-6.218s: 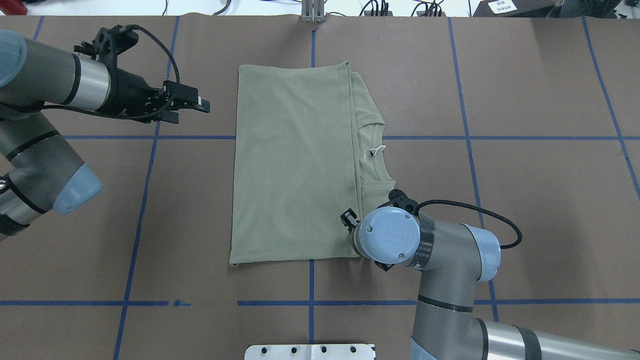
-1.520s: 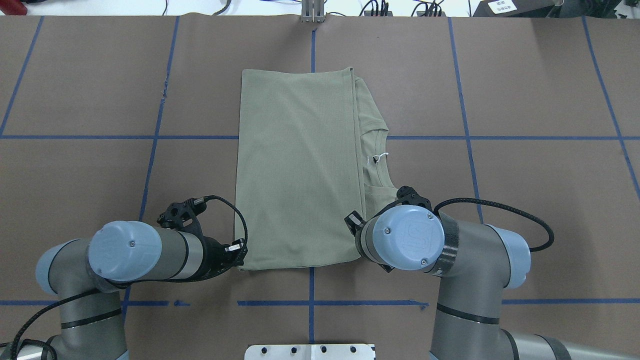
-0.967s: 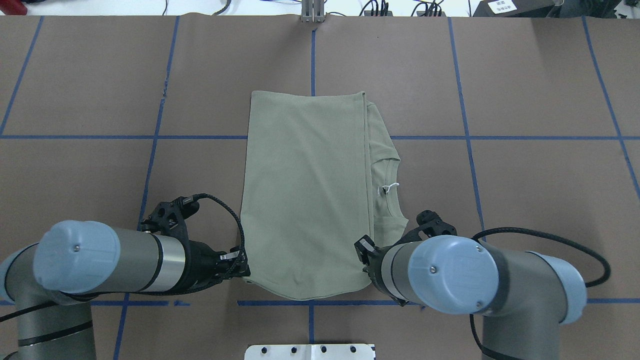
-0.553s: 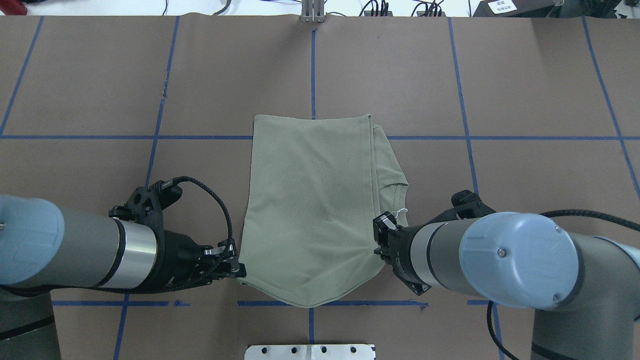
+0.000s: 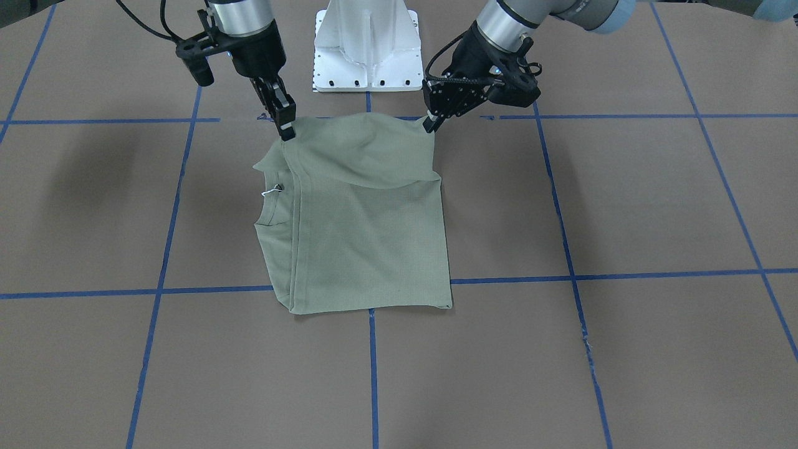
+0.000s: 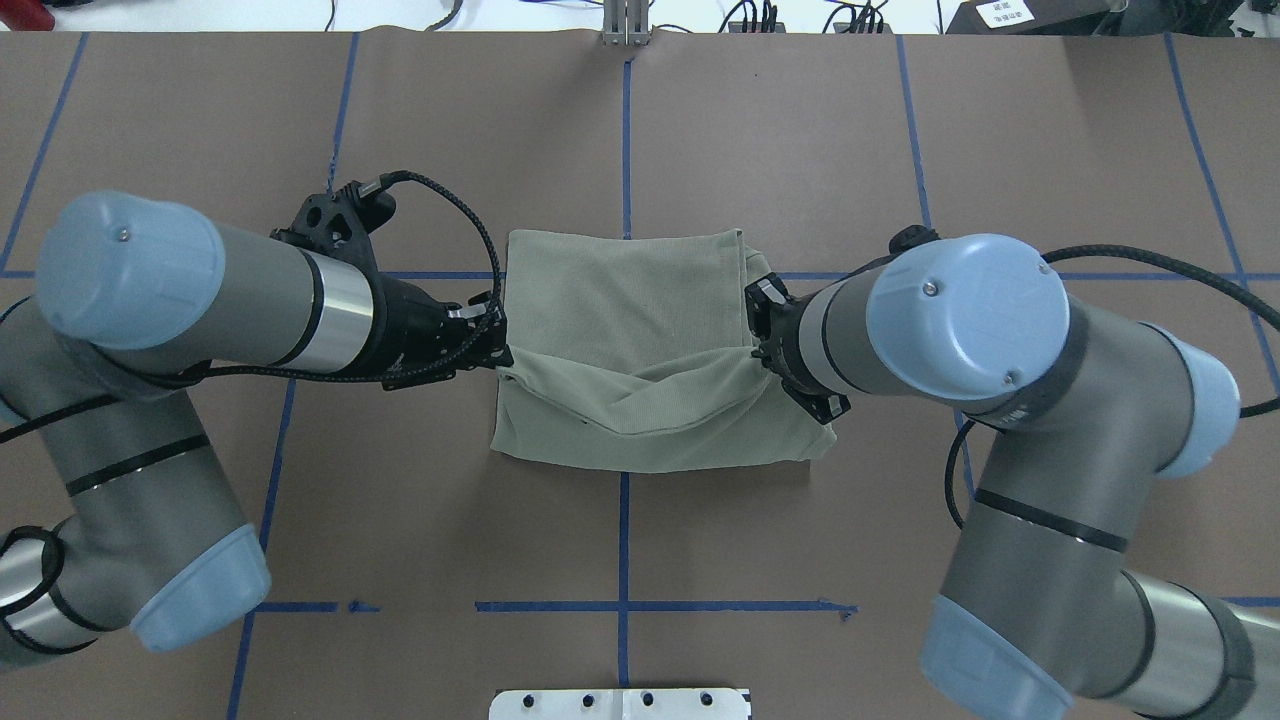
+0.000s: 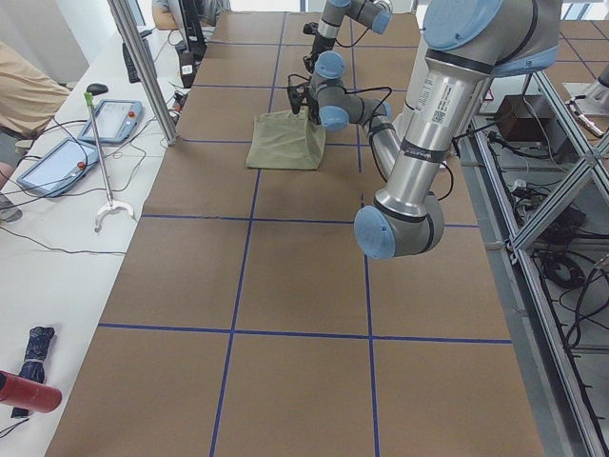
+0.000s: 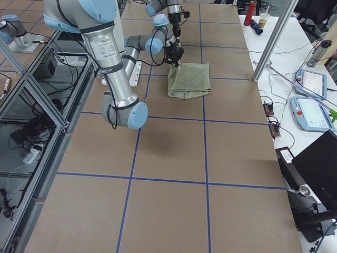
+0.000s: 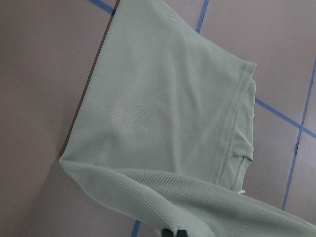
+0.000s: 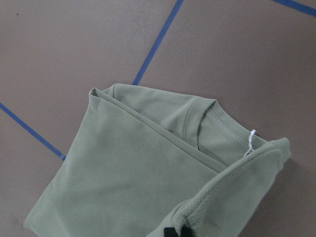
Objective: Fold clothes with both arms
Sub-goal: 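Lift the near edge with both grippers and fold it toward the far edge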
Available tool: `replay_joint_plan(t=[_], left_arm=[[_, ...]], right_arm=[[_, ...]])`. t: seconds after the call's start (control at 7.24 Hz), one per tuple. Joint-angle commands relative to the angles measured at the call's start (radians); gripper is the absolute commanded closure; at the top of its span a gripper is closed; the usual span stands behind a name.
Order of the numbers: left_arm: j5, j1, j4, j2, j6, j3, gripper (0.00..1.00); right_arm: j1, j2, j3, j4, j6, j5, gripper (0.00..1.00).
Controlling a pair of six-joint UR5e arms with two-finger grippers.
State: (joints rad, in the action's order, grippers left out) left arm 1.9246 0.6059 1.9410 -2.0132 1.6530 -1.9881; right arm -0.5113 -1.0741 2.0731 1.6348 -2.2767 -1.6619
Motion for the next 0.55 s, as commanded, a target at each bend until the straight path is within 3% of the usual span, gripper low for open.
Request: replay_joint_plan(t=[0.0,0.41], left_arm=[[-0.002,0.060,0.009,-0.062,-0.073,0.134,1.00],[-0.012,0.087,0.176,-0.097,-0.075,0.317,1.00]], right_arm=[[-0.054,0.020,-0.190,-0.183,0.023,-0.028,1.00],[-0.111,0.117,-0.396,-0.210,0.083,-0.073,1.00]])
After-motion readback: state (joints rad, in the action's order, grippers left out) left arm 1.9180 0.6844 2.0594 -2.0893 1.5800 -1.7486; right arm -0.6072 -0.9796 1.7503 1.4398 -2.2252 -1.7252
